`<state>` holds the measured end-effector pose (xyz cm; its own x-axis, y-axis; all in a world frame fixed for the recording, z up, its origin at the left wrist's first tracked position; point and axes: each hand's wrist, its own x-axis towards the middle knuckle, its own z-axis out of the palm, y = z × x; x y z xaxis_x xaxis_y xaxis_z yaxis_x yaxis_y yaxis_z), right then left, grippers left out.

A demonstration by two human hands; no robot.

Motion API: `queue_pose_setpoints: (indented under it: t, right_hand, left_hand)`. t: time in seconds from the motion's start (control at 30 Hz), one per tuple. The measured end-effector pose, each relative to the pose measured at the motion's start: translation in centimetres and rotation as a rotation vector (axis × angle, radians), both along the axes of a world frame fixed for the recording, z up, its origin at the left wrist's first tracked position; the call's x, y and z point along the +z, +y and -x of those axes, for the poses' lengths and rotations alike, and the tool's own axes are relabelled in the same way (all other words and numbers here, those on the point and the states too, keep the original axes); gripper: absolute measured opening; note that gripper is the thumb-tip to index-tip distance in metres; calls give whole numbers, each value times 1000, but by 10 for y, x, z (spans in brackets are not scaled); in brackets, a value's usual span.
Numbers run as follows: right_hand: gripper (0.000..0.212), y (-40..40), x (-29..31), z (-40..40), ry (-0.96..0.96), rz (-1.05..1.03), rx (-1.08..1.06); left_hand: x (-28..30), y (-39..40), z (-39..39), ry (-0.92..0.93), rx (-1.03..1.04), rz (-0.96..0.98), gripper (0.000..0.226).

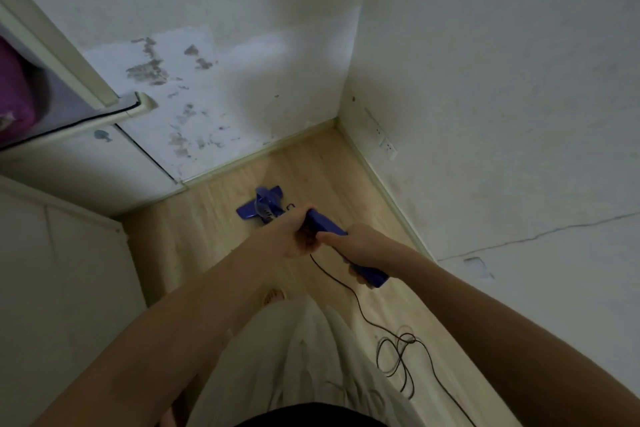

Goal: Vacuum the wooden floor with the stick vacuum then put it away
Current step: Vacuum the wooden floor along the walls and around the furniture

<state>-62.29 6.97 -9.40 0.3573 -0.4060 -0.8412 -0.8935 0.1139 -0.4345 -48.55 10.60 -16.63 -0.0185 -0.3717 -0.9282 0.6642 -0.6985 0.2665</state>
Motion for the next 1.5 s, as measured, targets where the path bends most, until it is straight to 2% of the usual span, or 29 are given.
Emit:
queue_pose_setpoints:
  t: [0.23,0.47,0.57,0.77,1.0,1.13,1.3,1.5]
  right_hand:
    - [46,16,-24,-11,-22,68,14]
    - [51,21,-45,-66,-62,58,-44]
    - [53,12,-47,-90,-74,48,-61]
    - [44,-2,-34,-116,-86,-18,-80]
    - [45,16,-32,-101,-58,-3,-80]
    - [40,11,-6,-70,-56,-9,3]
    - [45,-16,27,-41,50,56,147]
    - [49,-32,22,-52,64,81,240]
  left_hand:
    - [-15,6,-8,-54,51,-11,20]
    - [-37,2,-65,-125,62,11,20]
    - [-39,-6,-87,-135,86,35,23]
    - [-34,-13,-114,-142,73,57,24]
    - [-28,1,-98,-117,78,36,25]
    - [-18,8,-67,-62,126,21,20]
    - [3,0,-23,27,277,8,20]
    - [13,-7,-25,-23,410,-1,23]
